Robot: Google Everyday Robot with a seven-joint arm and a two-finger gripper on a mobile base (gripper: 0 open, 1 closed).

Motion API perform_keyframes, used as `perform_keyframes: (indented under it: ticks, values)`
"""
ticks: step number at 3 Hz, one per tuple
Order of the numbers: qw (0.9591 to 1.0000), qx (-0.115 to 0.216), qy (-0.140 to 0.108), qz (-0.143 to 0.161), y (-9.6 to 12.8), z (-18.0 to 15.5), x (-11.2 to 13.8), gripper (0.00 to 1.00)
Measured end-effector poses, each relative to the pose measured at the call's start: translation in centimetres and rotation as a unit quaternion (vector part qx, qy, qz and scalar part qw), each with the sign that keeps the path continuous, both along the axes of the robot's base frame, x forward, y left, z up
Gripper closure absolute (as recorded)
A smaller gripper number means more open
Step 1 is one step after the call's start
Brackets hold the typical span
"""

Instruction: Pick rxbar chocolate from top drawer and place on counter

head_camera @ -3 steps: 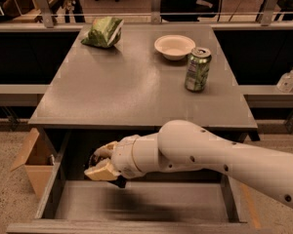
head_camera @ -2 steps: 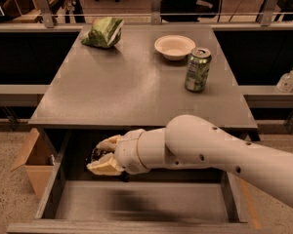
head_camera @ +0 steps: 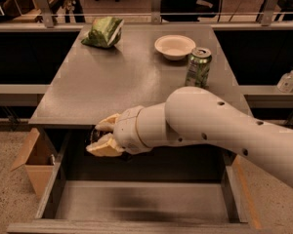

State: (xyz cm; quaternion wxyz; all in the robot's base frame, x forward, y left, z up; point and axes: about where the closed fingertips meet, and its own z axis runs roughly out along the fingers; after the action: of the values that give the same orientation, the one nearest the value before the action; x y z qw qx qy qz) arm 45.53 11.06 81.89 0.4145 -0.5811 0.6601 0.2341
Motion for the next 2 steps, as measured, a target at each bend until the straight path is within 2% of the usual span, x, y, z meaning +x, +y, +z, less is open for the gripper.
perform_keyframes:
  ticks: [2]
  values:
    - [0.9976,-0.054,-0.042,0.015,0.6,5.0,1.8,1.0]
